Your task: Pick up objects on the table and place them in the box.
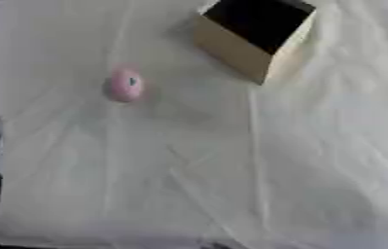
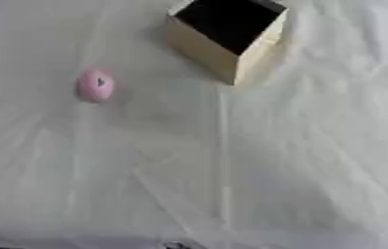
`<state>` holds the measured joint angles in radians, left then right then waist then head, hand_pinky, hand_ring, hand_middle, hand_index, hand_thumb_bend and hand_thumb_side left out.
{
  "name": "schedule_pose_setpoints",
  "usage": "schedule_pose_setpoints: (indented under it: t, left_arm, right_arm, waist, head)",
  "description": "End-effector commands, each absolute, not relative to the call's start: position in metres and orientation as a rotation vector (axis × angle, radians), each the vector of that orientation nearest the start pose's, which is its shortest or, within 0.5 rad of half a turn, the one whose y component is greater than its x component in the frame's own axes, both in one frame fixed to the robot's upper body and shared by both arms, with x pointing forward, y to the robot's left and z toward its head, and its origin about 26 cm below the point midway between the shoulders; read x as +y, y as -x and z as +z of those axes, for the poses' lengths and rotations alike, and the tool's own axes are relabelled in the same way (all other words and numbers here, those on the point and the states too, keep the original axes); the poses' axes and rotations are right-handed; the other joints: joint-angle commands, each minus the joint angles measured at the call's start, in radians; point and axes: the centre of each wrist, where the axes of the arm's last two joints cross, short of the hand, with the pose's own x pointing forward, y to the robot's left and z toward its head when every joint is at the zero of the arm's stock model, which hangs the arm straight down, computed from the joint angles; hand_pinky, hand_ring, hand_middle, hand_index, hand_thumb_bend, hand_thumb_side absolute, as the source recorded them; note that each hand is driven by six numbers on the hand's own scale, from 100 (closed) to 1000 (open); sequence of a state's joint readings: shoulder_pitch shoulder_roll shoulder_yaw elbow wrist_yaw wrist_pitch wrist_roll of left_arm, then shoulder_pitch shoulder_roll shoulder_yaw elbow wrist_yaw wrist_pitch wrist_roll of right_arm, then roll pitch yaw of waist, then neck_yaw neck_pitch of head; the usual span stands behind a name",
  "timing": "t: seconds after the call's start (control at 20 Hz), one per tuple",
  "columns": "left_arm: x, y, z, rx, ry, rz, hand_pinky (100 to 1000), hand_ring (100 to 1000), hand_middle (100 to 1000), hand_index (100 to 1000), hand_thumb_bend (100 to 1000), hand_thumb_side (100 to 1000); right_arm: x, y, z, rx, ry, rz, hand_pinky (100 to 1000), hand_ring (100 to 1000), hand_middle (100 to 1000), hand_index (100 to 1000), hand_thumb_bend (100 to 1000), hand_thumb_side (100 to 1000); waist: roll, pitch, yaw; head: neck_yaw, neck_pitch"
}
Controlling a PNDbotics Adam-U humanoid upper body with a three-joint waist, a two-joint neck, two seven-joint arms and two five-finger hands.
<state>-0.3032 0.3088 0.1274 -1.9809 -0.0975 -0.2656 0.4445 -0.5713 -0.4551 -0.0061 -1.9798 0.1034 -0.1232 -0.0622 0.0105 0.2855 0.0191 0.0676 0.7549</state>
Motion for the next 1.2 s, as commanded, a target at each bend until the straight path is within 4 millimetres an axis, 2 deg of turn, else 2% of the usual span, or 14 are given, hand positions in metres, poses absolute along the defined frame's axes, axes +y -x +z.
schedule_pose_setpoints:
  t: [0.05,0.3,0.5,0.85,1.0,1.2]
  left_arm:
    - [0.292,-0.298,0.213,3.513,0.712,-0.262,699,728,766,848,100,676]
    - [0.293,-0.298,0.217,3.507,0.721,-0.223,700,727,766,844,100,664]
    - [0.295,-0.3,0.238,3.485,0.792,-0.032,700,724,764,845,100,673]
    - [0.285,-0.303,0.299,3.396,0.957,0.507,708,731,770,851,100,647]
    - [0.281,-0.31,0.32,3.356,1.051,0.767,709,732,771,854,100,650]
    - [0.277,-0.326,0.342,3.22,1.188,1.218,718,747,777,859,100,664]
  right_arm:
    - [-0.257,-0.308,0.299,3.409,-0.514,-0.698,801,645,606,774,100,783]
    - [-0.257,-0.307,0.3,3.406,-0.519,-0.701,801,645,605,775,100,783]
    - [-0.257,-0.307,0.3,3.407,-0.519,-0.709,801,645,605,774,100,785]
    - [-0.254,-0.308,0.301,3.404,-0.499,-0.731,801,645,605,775,100,783]
    - [-0.254,-0.308,0.301,3.401,-0.497,-0.748,802,645,605,775,100,782]
    - [-0.254,-0.307,0.302,3.394,-0.499,-0.77,803,644,605,775,100,780]
  waist:
    - [-0.001,-0.012,0.001]
    - [-0.002,-0.008,0.001]
    - [0.002,-0.008,0.001]
    - [0.005,-0.012,-0.003]
    - [0.006,-0.013,-0.003]
    - [0.007,-0.013,-0.002]
  head:
    - [-0.005,-0.007]
    - [-0.012,-0.019]
    - [-0.017,-0.013]
    - [-0.027,-0.014]
    - [-0.024,-0.014]
    - [-0.022,-0.014]
